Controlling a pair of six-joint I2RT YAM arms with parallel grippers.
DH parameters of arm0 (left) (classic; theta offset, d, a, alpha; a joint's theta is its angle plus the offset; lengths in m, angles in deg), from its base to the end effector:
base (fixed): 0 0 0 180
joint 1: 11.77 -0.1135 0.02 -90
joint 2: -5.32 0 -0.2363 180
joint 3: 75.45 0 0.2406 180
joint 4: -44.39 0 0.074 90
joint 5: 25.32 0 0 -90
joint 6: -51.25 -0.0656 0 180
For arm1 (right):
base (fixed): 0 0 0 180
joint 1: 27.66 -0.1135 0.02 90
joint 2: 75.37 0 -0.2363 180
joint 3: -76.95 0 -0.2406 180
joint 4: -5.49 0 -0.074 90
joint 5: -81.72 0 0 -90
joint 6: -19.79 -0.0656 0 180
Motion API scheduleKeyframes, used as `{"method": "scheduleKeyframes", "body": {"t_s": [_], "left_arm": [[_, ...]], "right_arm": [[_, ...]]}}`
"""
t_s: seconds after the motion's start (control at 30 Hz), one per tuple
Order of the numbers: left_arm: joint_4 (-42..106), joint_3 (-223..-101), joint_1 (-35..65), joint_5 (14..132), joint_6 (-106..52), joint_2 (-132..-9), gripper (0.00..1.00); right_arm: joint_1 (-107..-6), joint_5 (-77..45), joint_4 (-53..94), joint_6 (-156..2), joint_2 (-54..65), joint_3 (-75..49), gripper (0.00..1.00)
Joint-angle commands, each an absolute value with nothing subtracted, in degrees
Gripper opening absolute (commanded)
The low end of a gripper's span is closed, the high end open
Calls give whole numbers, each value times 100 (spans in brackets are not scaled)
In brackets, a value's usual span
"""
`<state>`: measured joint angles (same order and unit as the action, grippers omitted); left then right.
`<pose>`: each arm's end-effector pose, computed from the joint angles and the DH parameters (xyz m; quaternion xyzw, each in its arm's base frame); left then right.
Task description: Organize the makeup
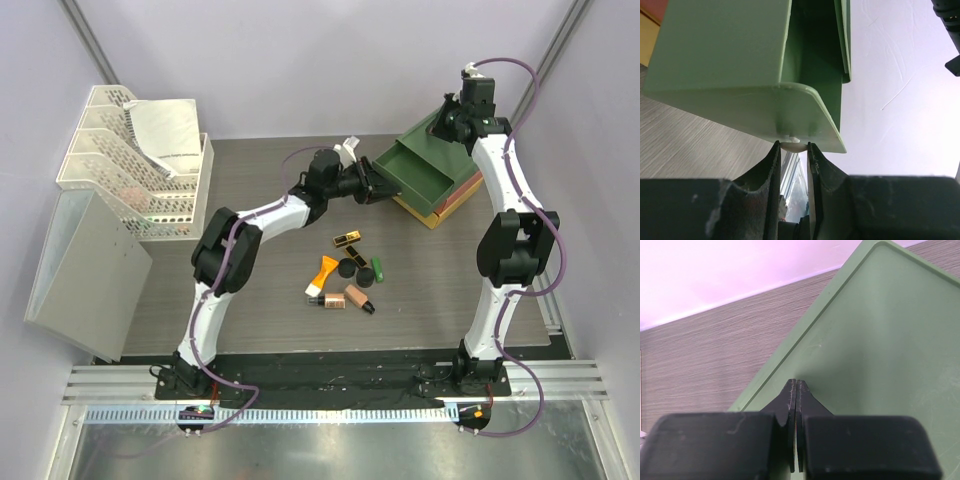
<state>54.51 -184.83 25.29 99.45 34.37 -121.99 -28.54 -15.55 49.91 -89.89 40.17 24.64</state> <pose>0.3915 -0.3425 0.2100 -0.0358 0.7447 -0.6433 0.1743 0.4745 0.0156 0.3031 0.1126 0.8673 0.1406 0.4641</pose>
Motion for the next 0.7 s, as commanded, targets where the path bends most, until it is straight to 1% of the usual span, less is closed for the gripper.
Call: {"method": "scheduleKeyframes", "body": {"t_s": [0.0, 0.1, 0.2, 0.23, 0.3, 0.33, 0.37, 0.4, 0.53, 0.6, 0.63, 0.67], "left_arm": [[5140, -18297, 2655, 10432, 3156, -11791, 1], [5026, -18279, 2655, 10345, 3095, -11729, 5], [4762, -18393, 2655, 10301, 2875, -11668, 20], [4710, -18411, 2655, 10309, 2770, -11659, 33], [4508, -18464, 2664, 10335, 2621, -11606, 45], [4446, -18455, 2655, 10336, 2437, -11510, 55], [4176, -18455, 2655, 10327, 2296, -11466, 59], [4042, -18455, 2655, 10336, 2156, -11413, 66], [3155, -18324, 2655, 10301, 1286, -10983, 74], [2400, -18236, 2681, 10169, 593, -10807, 78], [1788, -18218, 2699, 9951, 346, -10641, 79], [1504, -18166, 2717, 9836, -144, -10569, 80]], "right_arm": [[-2871, -1487, 6520, -8779, 4671, 2064, 1], [-2871, -1487, 6529, -8779, 4680, 2055, 1], [-2871, -1513, 6520, -8788, 4680, 2055, 1], [-2862, -1522, 6528, -8779, 4680, 2055, 1], [-2880, -1514, 6529, -8779, 4653, 2037, 1], [-2871, -1513, 6520, -8779, 4645, 2037, 1], [-2871, -1522, 6520, -8779, 4636, 2037, 1], [-2871, -1514, 6528, -8779, 4627, 2037, 1], [-2862, -1522, 6537, -8762, 4601, 2037, 1], [-2871, -1522, 6537, -8762, 4583, 2037, 1], [-2871, -1540, 6546, -8761, 4583, 2037, 1], [-2871, -1531, 6555, -8753, 4566, 2020, 1]]}}
